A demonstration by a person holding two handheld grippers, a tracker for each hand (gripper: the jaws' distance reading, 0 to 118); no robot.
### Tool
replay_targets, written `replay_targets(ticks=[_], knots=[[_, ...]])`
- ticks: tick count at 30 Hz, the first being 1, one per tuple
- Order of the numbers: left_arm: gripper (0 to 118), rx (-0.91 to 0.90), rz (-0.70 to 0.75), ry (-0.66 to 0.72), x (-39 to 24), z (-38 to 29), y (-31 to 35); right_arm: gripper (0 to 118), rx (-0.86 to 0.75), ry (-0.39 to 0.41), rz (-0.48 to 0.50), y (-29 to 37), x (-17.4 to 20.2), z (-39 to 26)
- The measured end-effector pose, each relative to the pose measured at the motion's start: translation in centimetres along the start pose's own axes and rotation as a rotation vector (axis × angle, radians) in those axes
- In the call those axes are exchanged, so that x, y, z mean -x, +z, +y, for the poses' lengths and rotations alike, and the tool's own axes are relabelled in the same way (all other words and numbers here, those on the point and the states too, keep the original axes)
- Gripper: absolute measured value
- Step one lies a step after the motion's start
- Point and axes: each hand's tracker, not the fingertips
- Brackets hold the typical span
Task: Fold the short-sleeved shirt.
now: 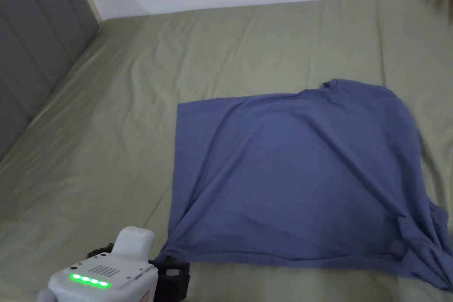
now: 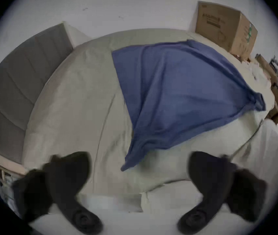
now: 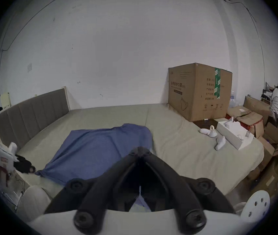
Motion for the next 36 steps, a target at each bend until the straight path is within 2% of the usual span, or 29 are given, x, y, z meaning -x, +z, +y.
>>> replay_targets(ticks=[1,5,6,7,8,9,10,13,18,23,24,26,27,28,29,30,34,35,36], knots=[[107,-0.046,0.01,-0.03,0.1,1.0,-0.1,0,0.014,-0.006,0.001,-0.1,-0.1,-0.2],[108,0.008,0.027,-0.051,0.1,1.7,-3.1,0,0.06,0.003,-0.005,-1.0,-0.4,-1.0],[105,0.015,0.039,-0.045,-0.2,1.2,-4.1,0,0.07,0.007,-0.006,-1.0,-0.4,-1.2],[84,-0.001,0.035,-0.034,-0.2,1.2,-4.2,0,0.081,0.016,-0.013,-1.5,-0.2,-1.3],[51,-0.012,0.025,-0.016,-0.2,1.4,-4.1,0,0.091,0.021,-0.013,-1.6,-0.3,-1.4],[10,-0.019,-0.012,0.022,-0.3,1.7,-3.9,0,0.106,0.024,-0.012,-1.7,-0.4,-1.6],[2,-0.024,-0.034,0.044,-0.3,1.6,-4.0,0,0.116,0.026,-0.014,-1.7,-0.4,-1.8],[1,0.043,-0.073,0.022,-1.4,1.6,-3.9,0,0.159,0.03,-0.013,-2.2,-0.6,-2.5],[1,0.005,-0.039,0.015,-1.3,1.7,-2.5,0,0.257,0.054,0.002,-3.8,-1.5,-3.5],[1,-0.041,-0.015,0.024,-1.0,2.4,-1.3,0,0.497,0.116,0.054,-8.1,-3.6,-6.0],[1,-0.046,-0.017,0.035,-0.8,2.5,-1.2,7,0.535,0.134,0.043,-9.1,-3.7,-6.6],[1,-0.047,-0.031,0.066,-0.7,2.5,-1.2,111,0.628,0.122,0.093,-11.2,-4.2,-7.6],[1,-0.047,-0.031,0.067,-0.8,2.5,-1.2,117,0.694,0.12,0.127,-12.1,-4.2,-8.2],[1,-0.045,-0.028,0.067,-0.8,2.5,-1.2,117,0.666,0.13,0.184,-12.7,-3.9,-7.8],[1,-0.041,-0.029,0.068,-0.8,2.5,-1.2,117,0.671,0.092,0.187,-13.3,-3.7,-7.7],[1,-0.039,-0.026,0.063,-0.9,2.5,-1.2,117,0.693,0.093,0.197,-14.0,-3.5,-7.8],[1,-0.029,-0.021,0.06,-0.8,2.6,-1.4,114,0.751,0.162,0.139,-14.8,-3.8,-10.7],[1,-0.028,-0.02,0.06,-0.8,2.6,-1.4,110,0.768,0.172,0.168,-15.4,-3.7,-10.5],[1,-0.028,-0.019,0.06,-0.7,2.6,-1.4,96,0.771,0.171,0.173,-15.5,-3.6,-10.6]])
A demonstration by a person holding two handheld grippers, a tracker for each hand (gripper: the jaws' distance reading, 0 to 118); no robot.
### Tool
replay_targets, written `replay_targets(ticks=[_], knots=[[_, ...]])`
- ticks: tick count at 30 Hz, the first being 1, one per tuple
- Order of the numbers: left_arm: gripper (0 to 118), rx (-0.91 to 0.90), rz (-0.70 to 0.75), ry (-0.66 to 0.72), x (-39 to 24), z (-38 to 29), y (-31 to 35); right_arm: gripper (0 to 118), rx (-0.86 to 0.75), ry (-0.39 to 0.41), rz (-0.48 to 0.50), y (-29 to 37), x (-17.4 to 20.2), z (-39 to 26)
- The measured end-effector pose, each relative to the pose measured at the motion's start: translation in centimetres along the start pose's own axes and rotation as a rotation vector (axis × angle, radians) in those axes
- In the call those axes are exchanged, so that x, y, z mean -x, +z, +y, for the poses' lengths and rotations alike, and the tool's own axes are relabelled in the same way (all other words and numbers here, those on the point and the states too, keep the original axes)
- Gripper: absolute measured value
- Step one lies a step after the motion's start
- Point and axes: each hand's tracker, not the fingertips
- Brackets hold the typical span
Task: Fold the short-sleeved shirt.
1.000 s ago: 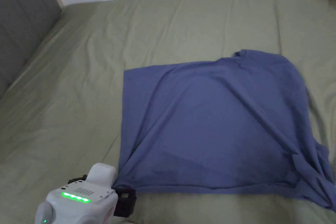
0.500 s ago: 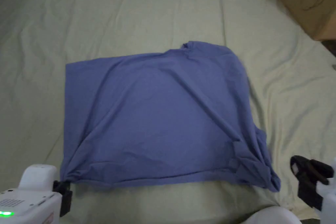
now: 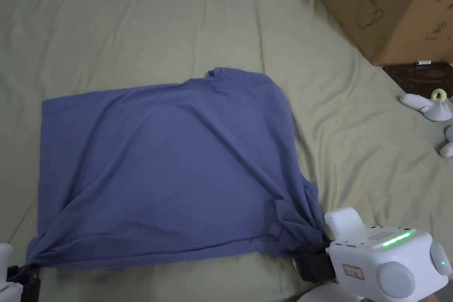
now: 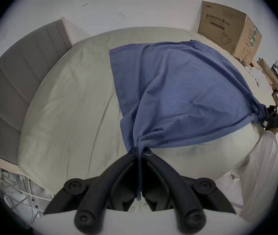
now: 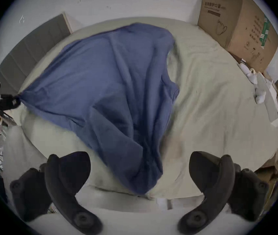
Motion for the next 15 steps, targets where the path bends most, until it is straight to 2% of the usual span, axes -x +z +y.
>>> replay_targets(ticks=[1,2,4,5,15], knots=[[1,0.001,0.002,-0.001,0.1,0.0,0.0,42,0.013,0.002,-0.004,-0.1,0.2,0.0],[1,0.004,0.006,-0.001,0.0,0.1,0.0,16,0.004,0.012,-0.007,0.2,0.3,-0.2],[1,0.008,-0.001,0.005,0.1,0.0,0.0,16,0.017,0.005,-0.052,0.5,0.3,0.5],[1,0.008,0.0,0.007,0.0,0.0,0.0,16,0.04,-0.026,-0.004,0.8,0.1,0.6],[1,0.016,0.025,-0.005,-0.7,-1.8,3.2,16,-0.06,-0.052,0.003,6.0,1.1,-0.5]])
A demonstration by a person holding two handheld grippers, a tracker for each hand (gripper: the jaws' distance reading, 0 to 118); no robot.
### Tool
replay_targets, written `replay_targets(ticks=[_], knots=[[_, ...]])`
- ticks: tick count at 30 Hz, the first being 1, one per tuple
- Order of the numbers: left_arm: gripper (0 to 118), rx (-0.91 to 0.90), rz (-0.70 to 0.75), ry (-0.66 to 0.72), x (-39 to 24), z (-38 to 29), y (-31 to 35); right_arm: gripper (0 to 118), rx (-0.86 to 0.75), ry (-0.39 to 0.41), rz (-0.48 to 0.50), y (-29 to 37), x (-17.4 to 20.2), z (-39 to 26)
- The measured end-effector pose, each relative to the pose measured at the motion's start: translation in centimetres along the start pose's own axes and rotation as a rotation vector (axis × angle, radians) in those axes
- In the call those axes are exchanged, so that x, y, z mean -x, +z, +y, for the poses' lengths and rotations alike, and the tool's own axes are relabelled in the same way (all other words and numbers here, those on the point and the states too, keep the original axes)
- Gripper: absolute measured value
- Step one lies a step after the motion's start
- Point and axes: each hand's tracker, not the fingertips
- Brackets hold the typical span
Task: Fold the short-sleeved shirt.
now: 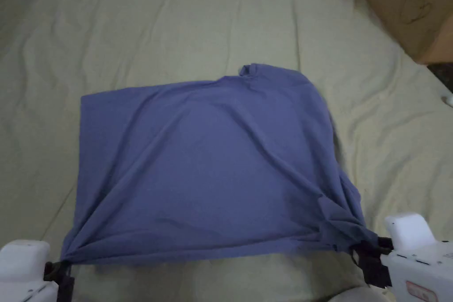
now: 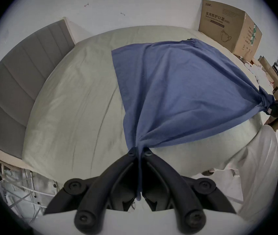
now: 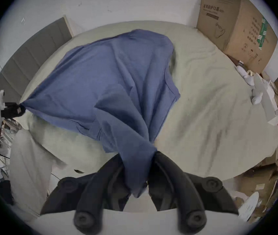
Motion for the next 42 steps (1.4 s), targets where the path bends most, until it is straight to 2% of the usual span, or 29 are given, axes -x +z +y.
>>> replay_targets(ticks=[5,9,15,19,22,28,29,30,31,32,33,34,35,38,42], knots=[[1,0.02,0.011,0.038,1.0,-1.3,2.7,16,-0.01,-0.038,0.019,2.7,0.4,-0.9],[1,0.036,0.02,0.023,1.3,-0.1,1.9,16,0.006,-0.049,0.024,2.1,0.6,0.8],[1,0.03,0.018,0.003,1.9,6.0,-2.6,16,0.007,-0.052,-0.006,-1.3,-0.1,6.9],[1,0.053,0.01,0.021,2.4,11.0,-6.9,16,0.021,-0.009,-0.031,-5.0,-0.7,11.9],[1,0.104,0.043,-0.021,2.1,13.7,-10.4,16,0.06,0.006,-0.051,-8.3,-1.0,14.8],[2,0.147,0.051,-0.037,1.2,14.7,-14.0,16,0.137,0.031,-0.072,-12.9,-1.0,15.9],[5,0.14,0.039,-0.019,1.4,14.6,-14.2,16,0.136,0.026,-0.07,-13.0,-1.1,15.8],[18,0.124,0.039,0.003,1.5,14.4,-14.1,21,0.121,0.021,-0.067,-12.9,-1.1,15.7],[64,0.101,0.073,0.006,1.6,14.1,-13.8,50,0.057,0.012,-0.086,-12.5,-1.1,15.6],[104,0.095,0.117,-0.009,1.8,13.8,-13.5,86,0.027,0.013,-0.106,-12.1,-1.2,15.2],[118,0.065,0.117,-0.017,1.9,13.5,-12.9,112,-0.01,0.016,-0.098,-11.3,-1.4,14.7],[110,0.02,0.105,-0.007,2.2,13.1,-11.5,118,-0.076,-0.008,-0.09,-9.9,-1.4,14.5],[110,-0.001,0.113,0.005,2.6,12.9,-10.7,118,-0.102,-0.025,-0.062,-9.1,-1.3,14.5],[110,-0.089,0.107,0.071,2.7,11.5,-6.4,118,-0.206,-0.067,-0.059,-5.3,-1.1,13.0],[109,-0.327,0.116,0.115,1.0,8.9,0.9,118,-0.479,-0.059,-0.105,0.9,0.5,9.3]])
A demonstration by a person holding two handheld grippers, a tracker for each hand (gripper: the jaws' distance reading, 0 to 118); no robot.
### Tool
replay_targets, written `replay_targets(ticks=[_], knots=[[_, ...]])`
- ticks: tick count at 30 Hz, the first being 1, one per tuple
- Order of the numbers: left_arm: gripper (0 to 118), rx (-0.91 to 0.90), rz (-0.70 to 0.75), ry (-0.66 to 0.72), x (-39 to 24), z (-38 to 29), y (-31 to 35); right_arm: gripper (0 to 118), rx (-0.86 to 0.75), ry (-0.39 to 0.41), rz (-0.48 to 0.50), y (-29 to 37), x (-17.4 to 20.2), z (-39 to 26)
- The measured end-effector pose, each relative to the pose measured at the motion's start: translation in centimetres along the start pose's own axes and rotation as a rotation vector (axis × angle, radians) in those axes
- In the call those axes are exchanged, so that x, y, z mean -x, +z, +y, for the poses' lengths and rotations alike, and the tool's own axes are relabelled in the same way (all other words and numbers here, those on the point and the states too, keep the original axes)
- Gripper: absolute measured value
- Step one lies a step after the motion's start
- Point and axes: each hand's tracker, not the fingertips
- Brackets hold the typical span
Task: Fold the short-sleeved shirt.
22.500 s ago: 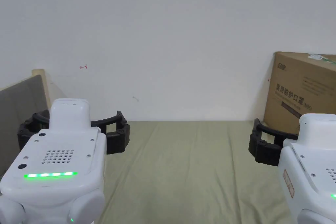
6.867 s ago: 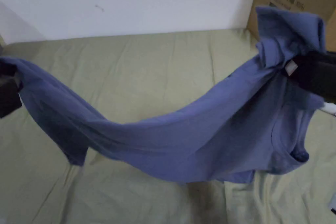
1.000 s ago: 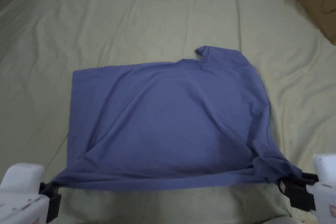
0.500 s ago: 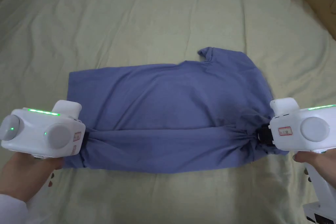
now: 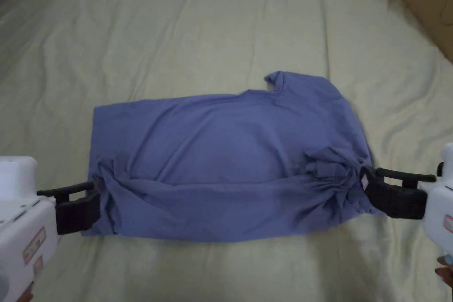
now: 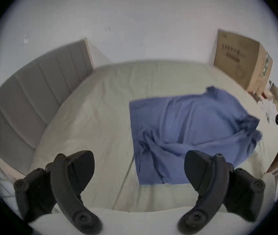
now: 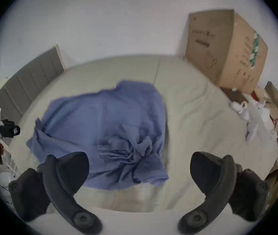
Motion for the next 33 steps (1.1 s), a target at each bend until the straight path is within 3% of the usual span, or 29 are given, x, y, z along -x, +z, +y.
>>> replay_targets(ticks=[2,3,4,5,6,7,8,10,11,14,17,22,23,24,25,26,28,32,33], knots=[[86,-0.149,0.049,-0.011,-0.4,-0.5,3.5,117,-0.135,-0.002,-0.035,3.5,0.9,-0.8],[60,-0.211,0.061,-0.016,-1.0,-1.0,5.2,116,-0.207,0.004,-0.044,5.3,1.3,-1.4],[8,-0.245,0.094,-0.023,-1.6,-1.6,6.5,106,-0.252,0.02,-0.065,6.6,1.8,-2.1],[0,-0.271,0.097,-0.034,-1.7,-1.9,7.6,67,-0.286,0.037,-0.078,7.8,2.3,-2.6],[0,-0.301,0.099,-0.032,-2.1,-2.1,8.1,0,-0.332,0.06,-0.119,9.0,3.2,-3.2],[0,-0.28,0.085,-0.029,-2.2,-2.4,8.7,0,-0.358,0.059,-0.211,9.4,3.7,-3.8],[0,-0.266,0.062,-0.04,-2.4,-2.5,8.9,0,-0.362,0.023,-0.227,9.9,3.7,-4.8],[0,-0.255,0.079,-0.074,-2.7,-2.8,9.2,0,-0.34,-0.052,-0.06,11.0,3.3,-4.2],[0,-0.247,0.081,-0.089,-2.7,-2.9,9.1,0,-0.333,-0.071,-0.057,11.2,3.4,-4.2],[0,-0.202,0.038,-0.061,-2.2,-3.2,8.7,0,-0.33,-0.036,-0.096,11.0,3.8,-4.5],[0,-0.105,0.015,-0.068,-1.4,-3.6,6.8,0,-0.314,-0.056,-0.077,10.8,3.3,-4.5],[0,0.095,-0.09,-0.019,1.2,-4.3,-1.0,0,-0.299,-0.039,-0.075,10.3,3.7,-4.6],[4,0.154,-0.113,0.011,1.9,-4.2,-2.9,0,-0.293,-0.038,-0.074,10.2,3.7,-4.6],[34,0.2,-0.149,0.043,2.5,-4.3,-4.7,0,-0.284,-0.038,-0.072,10.0,3.7,-4.6],[101,0.222,-0.132,0.055,2.7,-4.5,-6.5,0,-0.274,-0.039,-0.073,9.8,3.6,-4.7],[118,0.265,-0.098,0.041,3.0,-4.7,-8.3,0,-0.268,-0.036,-0.077,9.7,3.8,-4.8],[104,0.225,-0.082,0.02,3.1,-4.8,-10.5,0,-0.245,-0.034,-0.082,9.3,3.8,-4.8],[105,0.283,-0.111,0.022,2.5,-4.7,-13.4,0,-0.207,-0.021,-0.086,8.5,3.7,-4.8],[95,0.286,-0.112,0.015,2.4,-4.6,-13.1,0,-0.198,-0.018,-0.085,8.3,3.7,-4.8]])
